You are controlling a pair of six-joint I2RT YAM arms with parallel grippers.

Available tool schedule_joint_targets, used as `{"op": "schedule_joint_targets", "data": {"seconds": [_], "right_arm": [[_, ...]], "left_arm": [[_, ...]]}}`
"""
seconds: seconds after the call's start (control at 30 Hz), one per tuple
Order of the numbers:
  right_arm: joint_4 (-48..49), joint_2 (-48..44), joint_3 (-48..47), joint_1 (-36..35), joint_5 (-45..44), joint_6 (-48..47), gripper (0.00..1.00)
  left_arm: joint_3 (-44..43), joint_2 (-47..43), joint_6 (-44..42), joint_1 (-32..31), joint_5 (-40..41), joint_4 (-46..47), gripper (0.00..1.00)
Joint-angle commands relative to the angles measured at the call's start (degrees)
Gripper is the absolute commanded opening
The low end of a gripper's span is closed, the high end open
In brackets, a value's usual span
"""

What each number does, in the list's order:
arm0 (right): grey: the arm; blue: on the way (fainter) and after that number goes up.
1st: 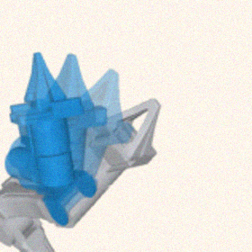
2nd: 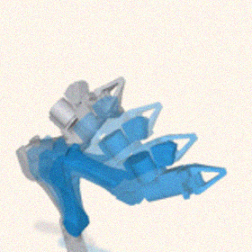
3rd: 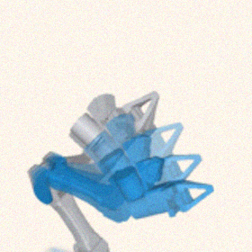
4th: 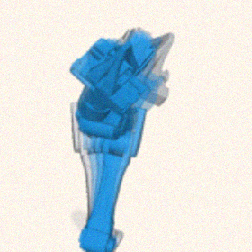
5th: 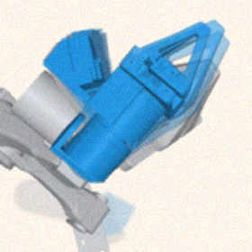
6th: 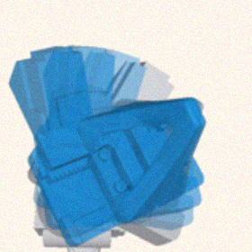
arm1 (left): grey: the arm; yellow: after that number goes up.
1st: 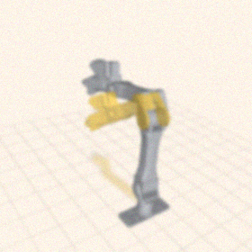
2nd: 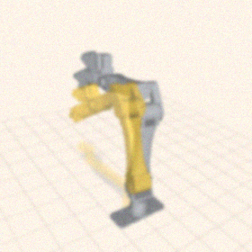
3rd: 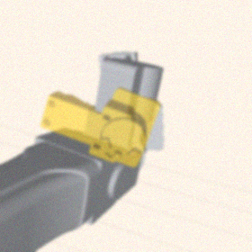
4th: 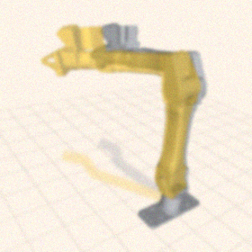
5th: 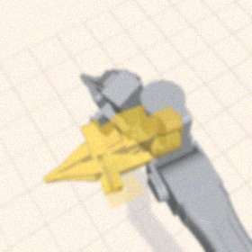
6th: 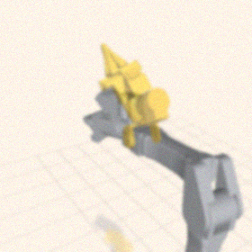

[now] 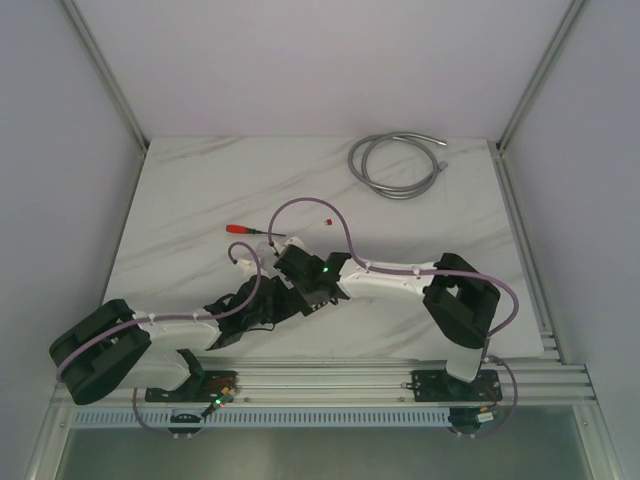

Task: Snap on the fuse box
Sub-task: Install the fuse at the fuse box base.

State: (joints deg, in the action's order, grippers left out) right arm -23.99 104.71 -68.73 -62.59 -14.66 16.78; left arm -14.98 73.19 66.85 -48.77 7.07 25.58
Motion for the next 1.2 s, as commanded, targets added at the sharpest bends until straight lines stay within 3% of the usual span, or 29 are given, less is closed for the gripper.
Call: {"op": "schedule_joint_targets", "data": {"seconds": [0.0,0.2,0.43,0.6,0.9,1.17], "right_arm": [[-10.0,13.7,5.5,1.2,6.0,-0.8,0.0],[-9.3,15.0,5.1,3.6,5.5,-0.6,0.0],[-7.2,2.0,7.5,2.6,3.8,3.0,0.0],[-4.0,-5.7,7.5,2.6,4.0,3.4,0.11],[-1.5,-10.0,5.4,2.7,3.8,3.4,0.28],[-0.9,-10.4,5.6,3.9,5.3,3.6,0.24]], "left_arm": [[-0.8,0.2,0.1,-0.3,1.1,-0.2,0.4],[-0.7,-0.1,0.1,-0.3,1.7,-0.7,0.4],[-1.0,-1.6,-0.3,-0.3,2.2,-2.2,0.41],[-1.2,-3.0,-0.8,-0.3,2.7,-3.6,0.41],[-1.8,-3.9,-1.4,-0.3,1.6,-4.5,0.45],[-3.2,-2.7,-2.3,-0.3,1.0,-4.4,0.47]]}}
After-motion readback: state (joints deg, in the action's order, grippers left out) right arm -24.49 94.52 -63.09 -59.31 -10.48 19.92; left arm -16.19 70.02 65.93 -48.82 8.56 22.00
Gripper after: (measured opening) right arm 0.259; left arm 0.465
